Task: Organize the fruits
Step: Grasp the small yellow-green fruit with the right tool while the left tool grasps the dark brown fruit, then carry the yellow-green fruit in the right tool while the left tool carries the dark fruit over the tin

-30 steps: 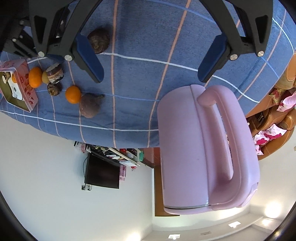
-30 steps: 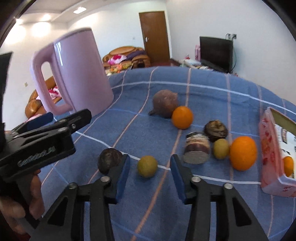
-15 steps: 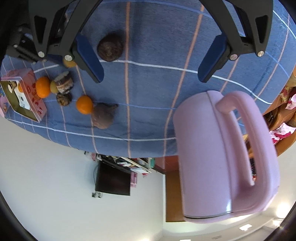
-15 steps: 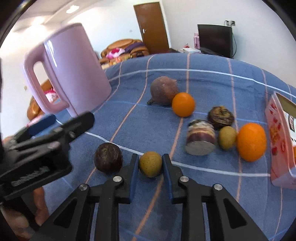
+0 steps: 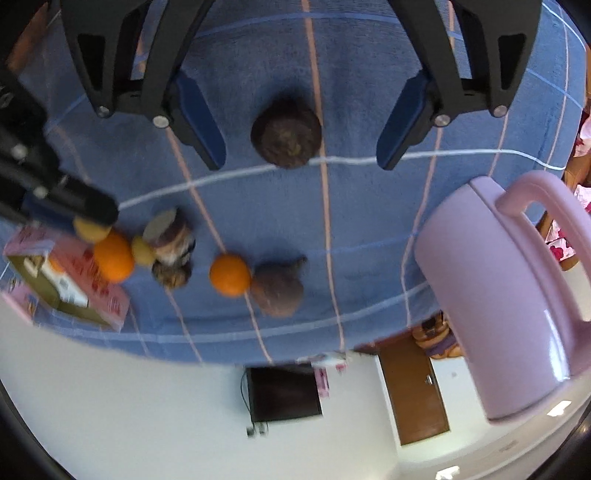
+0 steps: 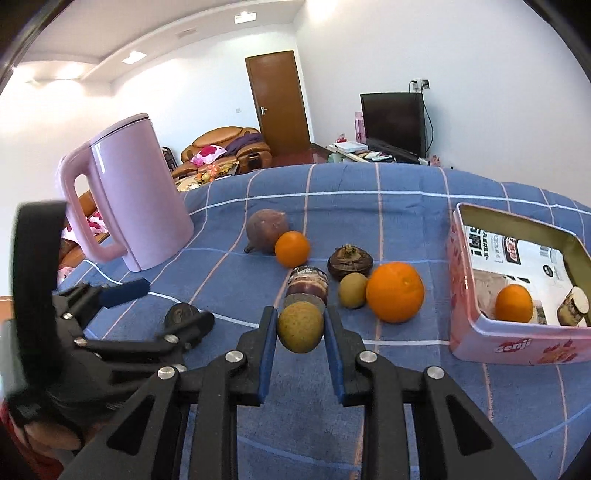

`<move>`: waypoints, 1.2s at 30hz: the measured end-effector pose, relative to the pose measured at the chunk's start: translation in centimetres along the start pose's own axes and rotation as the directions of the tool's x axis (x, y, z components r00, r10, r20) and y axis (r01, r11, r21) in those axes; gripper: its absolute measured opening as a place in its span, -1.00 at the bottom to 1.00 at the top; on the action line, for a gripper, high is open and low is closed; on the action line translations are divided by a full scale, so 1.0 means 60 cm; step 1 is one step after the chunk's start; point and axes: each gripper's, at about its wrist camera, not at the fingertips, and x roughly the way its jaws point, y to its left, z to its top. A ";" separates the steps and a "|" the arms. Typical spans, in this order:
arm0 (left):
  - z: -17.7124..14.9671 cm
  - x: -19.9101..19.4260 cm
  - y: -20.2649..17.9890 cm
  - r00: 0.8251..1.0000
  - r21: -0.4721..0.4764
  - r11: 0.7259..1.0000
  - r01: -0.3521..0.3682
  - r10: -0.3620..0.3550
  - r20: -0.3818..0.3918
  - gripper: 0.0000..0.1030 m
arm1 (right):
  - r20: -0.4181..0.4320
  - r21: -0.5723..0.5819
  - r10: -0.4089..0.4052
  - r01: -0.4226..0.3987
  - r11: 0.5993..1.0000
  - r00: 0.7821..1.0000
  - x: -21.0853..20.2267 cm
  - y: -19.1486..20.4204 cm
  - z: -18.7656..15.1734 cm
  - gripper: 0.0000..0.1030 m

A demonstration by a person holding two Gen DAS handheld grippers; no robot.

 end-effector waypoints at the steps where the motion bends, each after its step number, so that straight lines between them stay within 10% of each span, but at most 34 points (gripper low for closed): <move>1: -0.001 0.005 0.001 1.000 -0.002 1.000 0.012 -0.012 -0.015 0.56 | -0.003 0.002 0.001 -0.001 1.000 1.000 0.001 -0.001 0.001 -0.47; 7: -0.004 0.013 0.017 0.994 -0.067 0.993 0.097 -0.101 -0.044 -0.22 | -0.025 0.023 0.014 -0.014 1.000 1.000 0.007 -0.008 -0.001 -0.47; 20: 0.003 -0.043 0.044 0.978 -0.217 0.973 0.083 -0.039 0.203 -0.23 | 0.084 0.044 0.002 -0.006 0.999 0.996 -0.027 -0.028 0.010 -0.47; 36: 0.004 -0.055 0.002 0.976 -0.276 0.961 -0.027 0.086 0.202 -0.23 | 0.190 -0.053 -0.095 0.107 0.993 0.977 -0.064 -0.049 0.015 -0.47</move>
